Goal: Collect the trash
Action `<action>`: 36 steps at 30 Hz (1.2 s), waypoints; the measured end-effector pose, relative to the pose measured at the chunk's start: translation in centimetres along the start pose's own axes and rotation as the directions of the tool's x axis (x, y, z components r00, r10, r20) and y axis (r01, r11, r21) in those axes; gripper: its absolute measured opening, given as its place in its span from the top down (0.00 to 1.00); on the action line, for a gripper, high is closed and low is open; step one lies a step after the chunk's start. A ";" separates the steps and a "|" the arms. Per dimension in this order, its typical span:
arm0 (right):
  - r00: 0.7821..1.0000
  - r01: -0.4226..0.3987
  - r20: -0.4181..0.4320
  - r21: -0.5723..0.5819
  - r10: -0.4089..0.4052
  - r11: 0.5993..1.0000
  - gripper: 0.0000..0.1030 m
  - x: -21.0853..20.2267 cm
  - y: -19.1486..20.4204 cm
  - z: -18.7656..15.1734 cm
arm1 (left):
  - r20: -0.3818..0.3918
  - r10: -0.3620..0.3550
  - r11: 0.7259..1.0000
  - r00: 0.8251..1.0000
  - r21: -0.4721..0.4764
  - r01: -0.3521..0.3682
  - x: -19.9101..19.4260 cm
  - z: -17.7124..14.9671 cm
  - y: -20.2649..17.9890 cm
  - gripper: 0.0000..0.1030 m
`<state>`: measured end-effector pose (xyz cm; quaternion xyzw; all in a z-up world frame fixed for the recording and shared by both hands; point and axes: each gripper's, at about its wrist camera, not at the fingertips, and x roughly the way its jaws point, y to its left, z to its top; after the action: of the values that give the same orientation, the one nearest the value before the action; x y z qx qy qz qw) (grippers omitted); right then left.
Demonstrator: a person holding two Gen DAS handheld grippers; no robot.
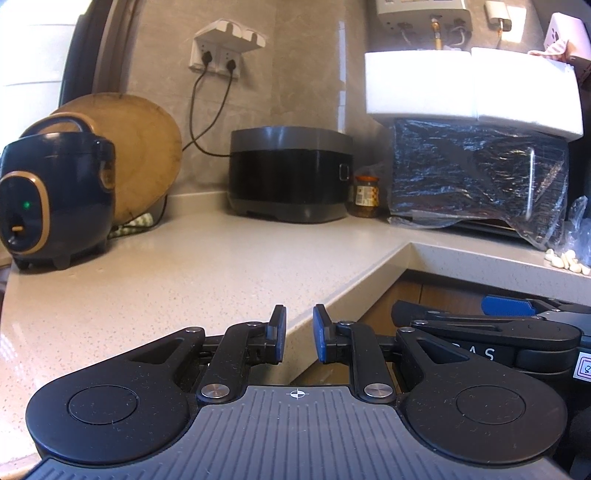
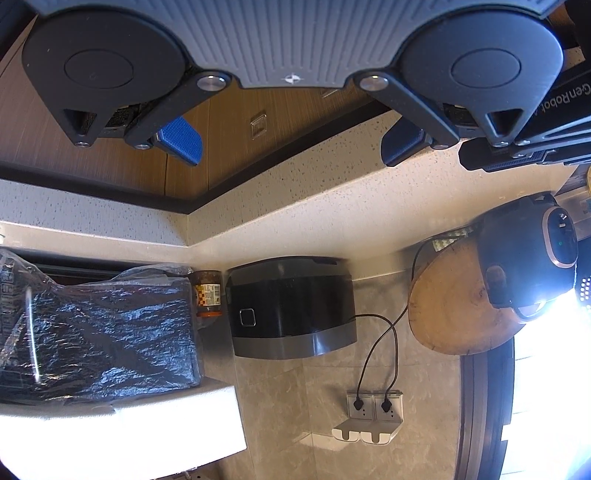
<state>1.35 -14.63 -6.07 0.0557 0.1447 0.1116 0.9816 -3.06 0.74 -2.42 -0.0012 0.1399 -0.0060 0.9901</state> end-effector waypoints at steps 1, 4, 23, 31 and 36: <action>1.000 -0.001 -0.001 0.000 0.001 1.000 0.00 0.0 -0.1 0.0 | -0.001 -0.001 1.000 1.000 0.000 0.001 0.0 0.0 0.1 0.80; 1.000 0.000 -0.003 0.001 0.000 1.000 0.00 0.1 -0.2 -0.1 | -0.001 -0.001 1.000 1.000 -0.003 0.001 0.0 0.0 0.1 0.80; 1.000 0.000 -0.008 -0.001 0.000 1.000 0.00 0.2 -0.1 -0.3 | -0.004 0.004 1.000 1.000 -0.009 -0.004 0.0 -0.1 0.1 0.80; 1.000 0.000 0.002 -0.006 0.000 1.000 0.00 0.0 -0.2 -0.5 | -0.005 0.017 1.000 1.000 -0.010 -0.017 0.0 -0.1 -0.1 0.80; 1.000 0.008 0.014 -0.013 -0.008 1.000 0.00 0.0 -0.1 -0.3 | -0.004 0.028 1.000 1.000 -0.008 -0.028 0.1 -0.1 -0.1 0.80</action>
<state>1.25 -14.72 -6.39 0.0496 0.1373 0.1081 0.9834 -2.96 0.62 -2.55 -0.0033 0.1416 0.0083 0.9899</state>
